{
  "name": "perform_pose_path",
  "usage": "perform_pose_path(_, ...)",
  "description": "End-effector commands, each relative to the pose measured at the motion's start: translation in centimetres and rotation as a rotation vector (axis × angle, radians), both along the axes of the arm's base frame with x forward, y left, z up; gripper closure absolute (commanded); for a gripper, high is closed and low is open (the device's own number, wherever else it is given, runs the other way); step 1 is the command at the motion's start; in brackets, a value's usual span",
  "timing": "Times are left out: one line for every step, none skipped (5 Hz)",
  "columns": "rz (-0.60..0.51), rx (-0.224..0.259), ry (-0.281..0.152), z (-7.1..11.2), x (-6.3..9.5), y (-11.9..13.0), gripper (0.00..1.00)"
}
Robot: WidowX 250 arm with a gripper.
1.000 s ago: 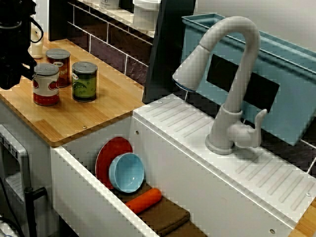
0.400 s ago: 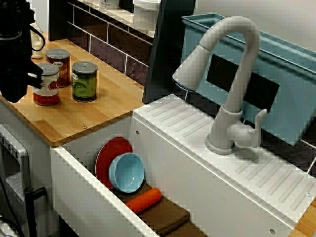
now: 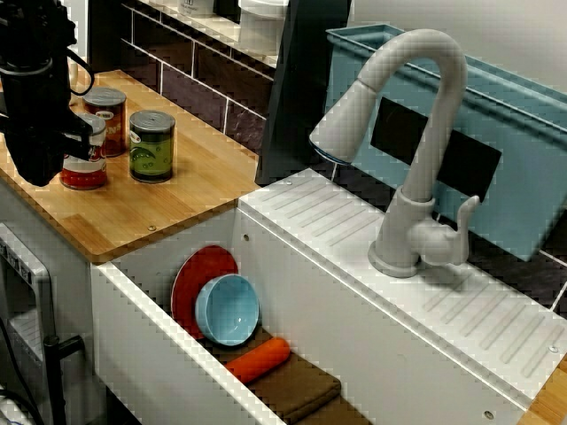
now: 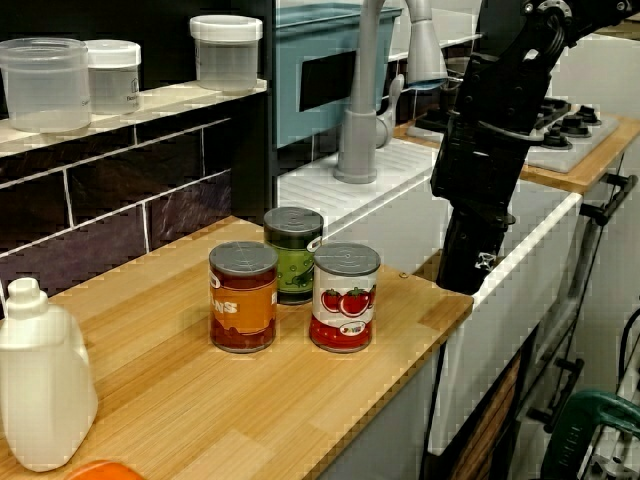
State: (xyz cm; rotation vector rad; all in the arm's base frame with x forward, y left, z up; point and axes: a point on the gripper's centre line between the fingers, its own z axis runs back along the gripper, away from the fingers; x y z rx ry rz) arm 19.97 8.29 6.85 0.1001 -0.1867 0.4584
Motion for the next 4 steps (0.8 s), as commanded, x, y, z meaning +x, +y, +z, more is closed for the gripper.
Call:
perform_pose_path(0.003, 0.058, -0.026, 1.6, 1.8, 1.9, 1.00)
perform_pose_path(0.017, 0.072, -0.026, 1.7, 2.5, 2.7, 1.00)
perform_pose_path(0.035, 0.099, -0.049, 2.2, 3.5, 3.8, 1.00)
perform_pose_path(0.059, 0.120, -0.072, 2.4, 4.5, 4.5, 1.00)
